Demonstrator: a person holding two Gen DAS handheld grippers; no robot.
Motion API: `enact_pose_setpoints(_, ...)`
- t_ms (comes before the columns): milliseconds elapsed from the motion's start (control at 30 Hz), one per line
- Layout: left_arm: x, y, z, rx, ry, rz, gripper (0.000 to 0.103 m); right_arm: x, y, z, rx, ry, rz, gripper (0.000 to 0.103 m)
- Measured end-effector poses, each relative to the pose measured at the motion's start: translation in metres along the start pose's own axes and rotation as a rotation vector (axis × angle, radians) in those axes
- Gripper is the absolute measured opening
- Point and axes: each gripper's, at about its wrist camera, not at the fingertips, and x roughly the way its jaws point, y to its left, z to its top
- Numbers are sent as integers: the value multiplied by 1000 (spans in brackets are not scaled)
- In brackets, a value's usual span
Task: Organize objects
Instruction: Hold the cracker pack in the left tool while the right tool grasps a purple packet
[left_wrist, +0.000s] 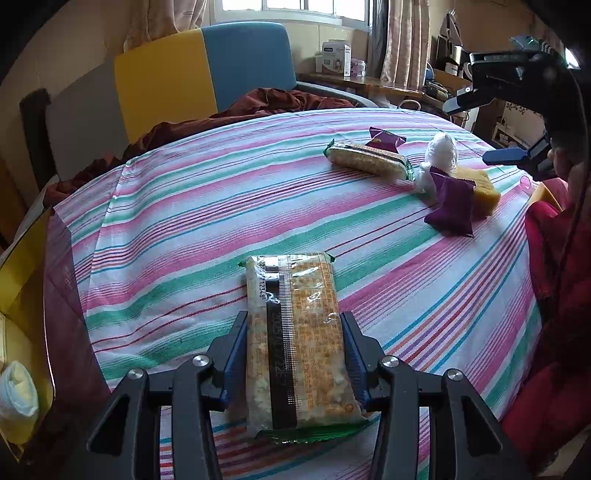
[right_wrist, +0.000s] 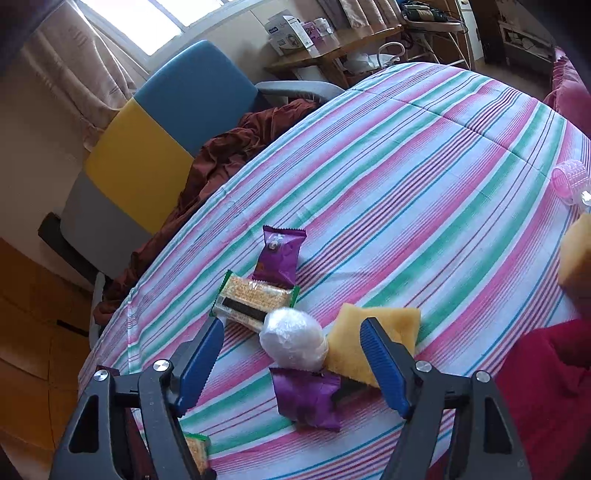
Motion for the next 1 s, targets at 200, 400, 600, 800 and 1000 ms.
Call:
enact_pose_setpoints(200, 0, 1, -1, -7, -22, -12, 48, 24, 16, -28, -52, 165, -91, 69)
enact_pose_setpoints(400, -3, 3, -5, -15, -36, -22, 48, 62, 19, -44, -101, 218, -204, 49)
enact_pose_setpoints(600, -4, 7, -8, -34, -41, -33, 48, 65, 46, -57, -278, 243, -83, 34)
enact_pose_setpoints(800, -10, 9, -13, -51, -35, -36, 48, 73, 72, -77, -433, 313, -43, 34)
enact_pose_setpoints(1000, -15, 10, -16, -74, -18, -35, 48, 75, 73, -75, -460, 315, -61, 34)
